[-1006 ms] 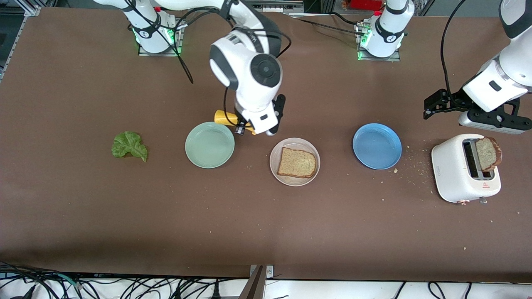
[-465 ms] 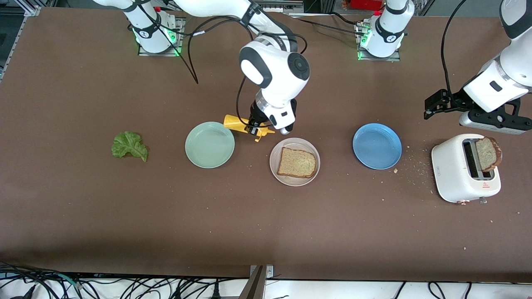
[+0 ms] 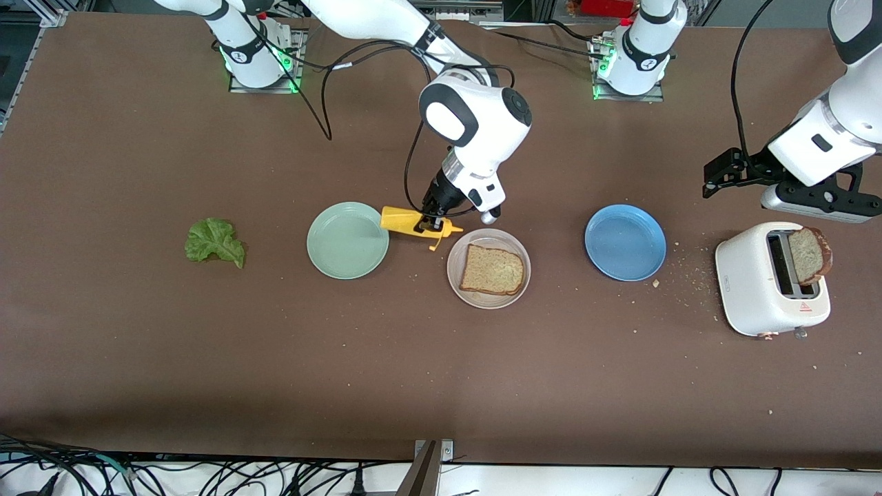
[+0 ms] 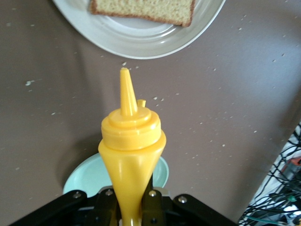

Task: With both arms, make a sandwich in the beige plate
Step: 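Lift the yellow bottle with the right gripper and hold it over the bread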

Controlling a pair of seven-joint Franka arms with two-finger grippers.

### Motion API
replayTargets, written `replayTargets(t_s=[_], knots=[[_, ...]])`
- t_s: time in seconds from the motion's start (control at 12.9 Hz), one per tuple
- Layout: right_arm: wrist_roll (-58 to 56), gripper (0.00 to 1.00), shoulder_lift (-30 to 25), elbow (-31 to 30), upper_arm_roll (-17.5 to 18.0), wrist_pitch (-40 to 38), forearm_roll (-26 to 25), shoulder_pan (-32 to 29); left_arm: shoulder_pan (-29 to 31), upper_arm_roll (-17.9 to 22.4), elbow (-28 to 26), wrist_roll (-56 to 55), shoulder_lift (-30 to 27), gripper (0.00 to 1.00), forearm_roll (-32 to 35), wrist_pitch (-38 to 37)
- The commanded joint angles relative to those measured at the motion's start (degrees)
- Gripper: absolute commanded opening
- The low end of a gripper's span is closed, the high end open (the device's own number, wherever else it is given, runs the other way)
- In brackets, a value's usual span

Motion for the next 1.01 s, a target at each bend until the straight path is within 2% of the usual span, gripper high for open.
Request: replayTargets(t_s=[0.0, 0.46, 0.77, 0.93], knots=[[0.18, 0.12, 2.12, 1.05, -0.82, 3.94, -4.3, 0.49, -0.34, -0.18, 1.54, 0.31, 0.65, 1.0, 1.57, -1.12], [0.27, 0.11, 2.65, 1.05, -1.08, 5.19, -6.42, 1.71, -0.43, -0.18, 1.54, 0.22, 0.65, 1.0, 1.57, -1.12], [0.27, 0.11, 2.21, 1.92, -1.52, 3.44, -5.81, 3.21, -0.43, -0.18, 1.54, 0.22, 0.65, 1.0, 1.57, -1.12], [0.1, 0.11, 1.51, 2.54, -1.26, 3.17, -3.97, 2.77, -0.43, -0.18, 1.54, 0.22, 0.65, 1.0, 1.57, -1.12]])
